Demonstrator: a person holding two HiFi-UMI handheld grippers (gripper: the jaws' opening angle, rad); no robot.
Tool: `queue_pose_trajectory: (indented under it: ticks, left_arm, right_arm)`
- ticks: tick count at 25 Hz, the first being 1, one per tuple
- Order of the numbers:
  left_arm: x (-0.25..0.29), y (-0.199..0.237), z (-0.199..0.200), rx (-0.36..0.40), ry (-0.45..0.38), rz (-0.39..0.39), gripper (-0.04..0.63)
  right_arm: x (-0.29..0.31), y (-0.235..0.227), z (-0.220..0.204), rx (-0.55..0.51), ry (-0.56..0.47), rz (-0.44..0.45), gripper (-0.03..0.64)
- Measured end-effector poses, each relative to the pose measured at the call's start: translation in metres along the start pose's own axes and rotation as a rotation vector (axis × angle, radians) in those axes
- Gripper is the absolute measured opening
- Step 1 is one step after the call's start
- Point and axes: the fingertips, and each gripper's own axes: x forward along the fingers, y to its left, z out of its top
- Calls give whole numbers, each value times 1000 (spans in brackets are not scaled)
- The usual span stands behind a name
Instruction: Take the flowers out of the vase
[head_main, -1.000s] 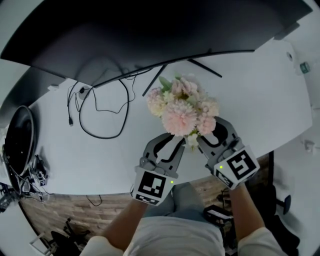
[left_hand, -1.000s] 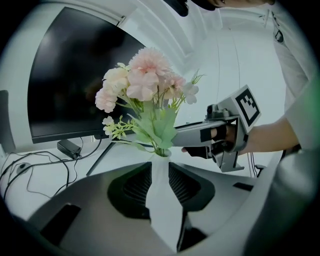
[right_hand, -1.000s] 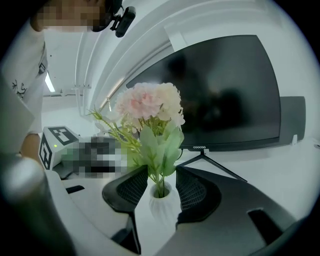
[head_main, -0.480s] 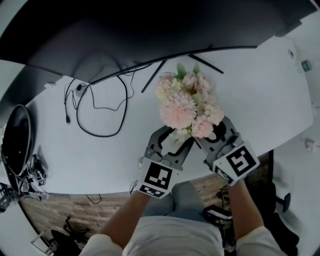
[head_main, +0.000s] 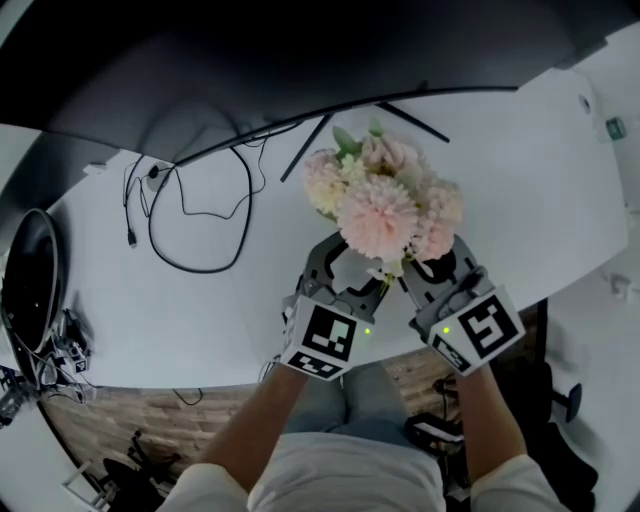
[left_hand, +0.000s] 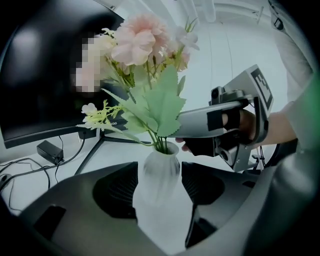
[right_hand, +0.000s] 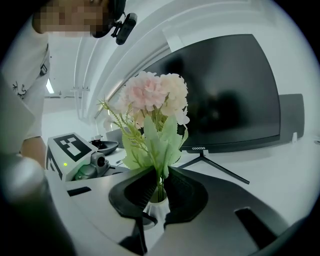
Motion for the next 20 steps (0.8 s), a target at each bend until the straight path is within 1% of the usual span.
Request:
queue_pose_trajectory:
  ticks: [7, 10, 20]
  left_arm:
    - [15, -5, -5, 19, 13, -30, 275]
    - [16, -5, -7, 28, 11, -32, 258]
    - [15, -5, -9, 27, 11, -33, 256]
  right_arm:
    - [1, 1, -1, 5, -3, -2, 60]
    - [0, 1, -1, 6, 0, -4, 60]
    - [-1, -1, 5, 30, -14, -25, 55]
